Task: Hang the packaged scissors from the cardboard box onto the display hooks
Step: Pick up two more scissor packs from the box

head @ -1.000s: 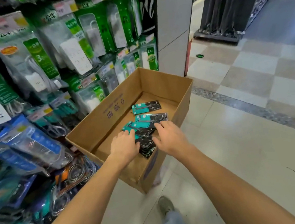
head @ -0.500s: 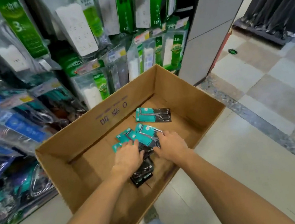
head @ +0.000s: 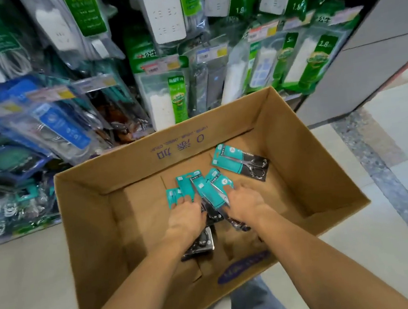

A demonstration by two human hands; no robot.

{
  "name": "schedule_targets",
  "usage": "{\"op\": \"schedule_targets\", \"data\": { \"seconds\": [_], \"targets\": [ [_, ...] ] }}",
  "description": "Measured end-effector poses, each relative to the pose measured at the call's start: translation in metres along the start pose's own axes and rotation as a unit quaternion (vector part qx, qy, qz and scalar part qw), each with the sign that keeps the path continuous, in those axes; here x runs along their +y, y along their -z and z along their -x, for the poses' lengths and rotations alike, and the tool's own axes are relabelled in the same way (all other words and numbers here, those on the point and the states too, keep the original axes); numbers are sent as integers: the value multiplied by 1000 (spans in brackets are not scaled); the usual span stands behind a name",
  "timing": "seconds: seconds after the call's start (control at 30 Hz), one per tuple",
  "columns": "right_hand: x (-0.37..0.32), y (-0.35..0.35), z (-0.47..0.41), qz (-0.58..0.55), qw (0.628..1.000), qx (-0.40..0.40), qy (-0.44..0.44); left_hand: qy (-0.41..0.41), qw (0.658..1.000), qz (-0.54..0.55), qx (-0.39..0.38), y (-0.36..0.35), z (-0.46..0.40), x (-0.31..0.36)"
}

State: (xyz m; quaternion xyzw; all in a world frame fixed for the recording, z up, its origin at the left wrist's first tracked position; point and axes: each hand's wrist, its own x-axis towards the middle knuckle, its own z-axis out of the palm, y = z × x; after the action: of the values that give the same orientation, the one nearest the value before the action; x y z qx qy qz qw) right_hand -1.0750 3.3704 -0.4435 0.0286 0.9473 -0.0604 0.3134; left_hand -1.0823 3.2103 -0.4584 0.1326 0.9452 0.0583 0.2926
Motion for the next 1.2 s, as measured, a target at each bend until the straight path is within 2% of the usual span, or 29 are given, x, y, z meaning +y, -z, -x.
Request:
{"op": "schedule_targets", "data": {
  "seconds": [0.13,0.27,0.5,0.8,0.97,1.1,1.2],
  "targets": [
    [17,-1,-15,32,997,-46,46,67,997,34,-9,-3,-3,8],
    [39,-4,-28,-16,994,-74,74,121,988,97,-7,-20,-7,9],
    [70,14,-54,-71,984,-95,132,203,937,283,-12,-17,-17,12],
    [90,17,-82,-225,957,-140,116,218,898,381,-26,-10,3,1],
    [98,18,-84,-286,935,-153,141,209,884,418,17,-16,18,0],
    [98,23,-75,-315,926,-124,168,208,845,488,66,-9,33,-2],
    [97,27,-68,-348,913,-115,178,194,829,519,77,-5,48,-9]
  ]
}}
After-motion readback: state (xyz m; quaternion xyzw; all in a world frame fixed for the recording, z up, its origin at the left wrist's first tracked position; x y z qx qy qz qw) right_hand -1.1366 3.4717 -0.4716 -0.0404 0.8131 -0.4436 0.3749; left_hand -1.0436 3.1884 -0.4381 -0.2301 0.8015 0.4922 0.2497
